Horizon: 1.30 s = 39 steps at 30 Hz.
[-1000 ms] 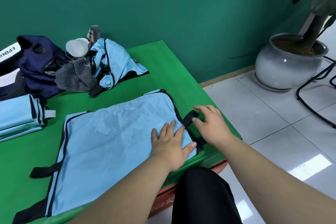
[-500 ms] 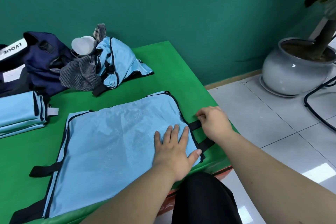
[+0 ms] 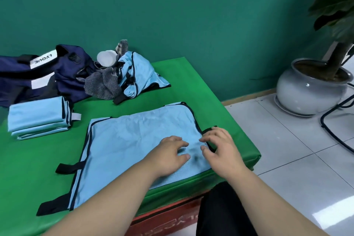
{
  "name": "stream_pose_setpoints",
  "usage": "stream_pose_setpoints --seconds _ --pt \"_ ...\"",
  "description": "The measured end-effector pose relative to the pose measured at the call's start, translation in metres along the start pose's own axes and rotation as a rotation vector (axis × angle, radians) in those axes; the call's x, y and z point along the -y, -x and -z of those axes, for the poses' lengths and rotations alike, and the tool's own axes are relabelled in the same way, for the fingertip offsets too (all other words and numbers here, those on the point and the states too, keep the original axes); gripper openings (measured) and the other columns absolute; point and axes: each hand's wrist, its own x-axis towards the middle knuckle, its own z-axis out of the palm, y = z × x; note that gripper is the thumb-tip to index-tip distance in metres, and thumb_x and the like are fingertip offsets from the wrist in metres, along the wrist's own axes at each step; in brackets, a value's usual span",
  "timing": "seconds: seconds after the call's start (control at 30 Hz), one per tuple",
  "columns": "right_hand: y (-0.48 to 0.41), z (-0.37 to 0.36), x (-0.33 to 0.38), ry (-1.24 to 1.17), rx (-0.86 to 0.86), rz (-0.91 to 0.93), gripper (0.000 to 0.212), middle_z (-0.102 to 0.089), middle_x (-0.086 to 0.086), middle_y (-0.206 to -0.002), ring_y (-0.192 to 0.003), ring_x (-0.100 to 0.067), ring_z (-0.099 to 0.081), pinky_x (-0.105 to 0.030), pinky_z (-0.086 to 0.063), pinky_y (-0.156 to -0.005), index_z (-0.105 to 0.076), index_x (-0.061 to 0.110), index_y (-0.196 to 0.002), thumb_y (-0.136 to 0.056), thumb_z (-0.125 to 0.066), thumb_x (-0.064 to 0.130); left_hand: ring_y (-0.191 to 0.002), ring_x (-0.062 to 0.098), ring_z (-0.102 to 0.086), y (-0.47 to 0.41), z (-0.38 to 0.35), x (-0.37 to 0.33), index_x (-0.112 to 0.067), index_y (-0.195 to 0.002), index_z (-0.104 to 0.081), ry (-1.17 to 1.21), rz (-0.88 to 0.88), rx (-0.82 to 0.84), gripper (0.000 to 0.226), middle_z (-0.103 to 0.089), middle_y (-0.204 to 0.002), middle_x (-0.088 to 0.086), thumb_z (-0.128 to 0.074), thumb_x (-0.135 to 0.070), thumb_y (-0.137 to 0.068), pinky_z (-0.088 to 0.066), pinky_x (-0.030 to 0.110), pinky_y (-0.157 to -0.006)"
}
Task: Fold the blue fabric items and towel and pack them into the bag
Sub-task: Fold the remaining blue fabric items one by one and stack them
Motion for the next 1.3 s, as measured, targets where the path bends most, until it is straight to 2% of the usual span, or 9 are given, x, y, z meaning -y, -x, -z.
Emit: stream_pose_setpoints --seconds 0.13,0.27,0.4,0.6,0.77,0.87,1.03,1.2,1.3 --pt "0.02 -0.01 0.005 -0.005 0.081 0.046 0.029 -0.059 0.021 -0.106 -0.129 -0.007 -0.04 -0.031 -0.028 -0.11 -0.073 0.031 -0.09 -0.078 -0.058 0.052 -0.124 -0.003 -0.044 0.075 0.014 0.044 -0.033 -0.125 -0.064 0.025 -0.084 -0.072 0.036 -0.052 -0.128 -0.02 -0.062 -0.044 -0.09 -0.034 0.022 -0.109" --pt "0.031 -0.015 -0.002 0.101 0.091 0.15 0.02 -0.06 0.021 -0.104 -0.129 -0.006 -0.039 -0.034 -0.025 -0.112 -0.074 0.031 -0.093 -0.078 -0.071 0.043 -0.122 -0.009 -0.038 0.144 0.024 0.105 -0.037 -0.119 -0.067 -0.111 -0.085 -0.148 0.038 -0.047 -0.12 -0.028 -0.062 -0.053 -0.085 -0.026 0.011 -0.106" --pt "0.035 -0.016 -0.002 0.103 0.086 0.148 0.021 -0.056 0.028 -0.104 -0.126 -0.011 -0.044 -0.039 -0.028 -0.112 -0.07 0.037 -0.093 -0.073 -0.078 0.041 -0.117 -0.007 -0.041 0.188 0.035 0.155 -0.038 -0.109 -0.07 -0.213 -0.068 -0.338 0.039 -0.048 -0.114 -0.029 -0.06 -0.059 -0.077 -0.029 0.016 -0.103" --pt "0.04 -0.009 -0.003 0.125 0.011 0.16 0.019 -0.06 0.017 -0.101 -0.12 -0.015 -0.046 -0.049 -0.036 -0.106 -0.064 0.036 -0.083 -0.067 -0.074 0.034 -0.118 -0.007 -0.045 0.225 0.022 0.199 -0.036 -0.115 -0.067 -0.131 -0.002 -0.515 0.047 -0.049 -0.118 -0.033 -0.072 -0.058 -0.074 -0.033 0.014 -0.101" --pt "0.042 -0.001 -0.008 0.149 -0.016 0.123 0.051 -0.061 0.011 -0.097 -0.112 -0.019 -0.048 -0.05 -0.038 -0.101 -0.055 0.047 -0.079 -0.066 -0.088 0.011 -0.106 0.005 -0.052 0.227 0.01 0.202 -0.027 -0.103 -0.072 -0.155 0.012 -0.677 0.029 -0.054 -0.107 -0.021 -0.081 -0.026 -0.076 -0.042 0.027 -0.096" --pt "0.045 0.002 -0.009 0.166 -0.026 0.122 0.054 -0.06 0.012 -0.096 -0.108 -0.021 -0.05 -0.052 -0.039 -0.098 -0.053 0.05 -0.078 -0.066 -0.089 0.012 -0.103 0.006 -0.05 0.23 0.009 0.203 -0.026 -0.101 -0.073 -0.177 0.023 -0.667 0.027 -0.05 -0.104 -0.025 -0.082 -0.021 -0.076 -0.044 0.033 -0.093" --pt "0.046 0.002 -0.012 0.179 0.033 0.111 0.048 -0.057 0.024 -0.098 -0.106 -0.015 -0.048 -0.047 -0.039 -0.098 -0.056 0.048 -0.077 -0.067 -0.087 0.014 -0.097 0.01 -0.055 0.231 0.01 0.208 -0.03 -0.094 -0.075 -0.22 0.046 -0.636 0.033 -0.055 -0.098 -0.019 -0.055 -0.05 -0.076 -0.046 0.042 -0.087" --pt "0.041 0.005 -0.023 0.192 0.133 0.089 0.042 -0.062 0.02 -0.097 -0.102 -0.013 -0.053 -0.038 -0.043 -0.095 -0.061 0.045 -0.078 -0.072 -0.085 0.011 -0.096 0.007 -0.055 0.23 0.011 0.212 -0.034 -0.092 -0.073 -0.163 0.085 -0.636 0.032 -0.055 -0.097 -0.025 -0.054 -0.054 -0.075 -0.041 0.039 -0.09" --pt "0.038 0.007 -0.028 0.188 0.139 0.076 0.043 -0.064 0.021 -0.096 -0.099 -0.012 -0.056 -0.038 -0.045 -0.092 -0.062 0.045 -0.079 -0.073 -0.084 0.008 -0.098 -0.003 -0.053 0.23 0.014 0.214 -0.046 -0.086 -0.067 -0.084 0.094 -0.654 0.02 -0.06 -0.095 -0.028 -0.056 -0.055 -0.072 -0.035 0.039 -0.091"
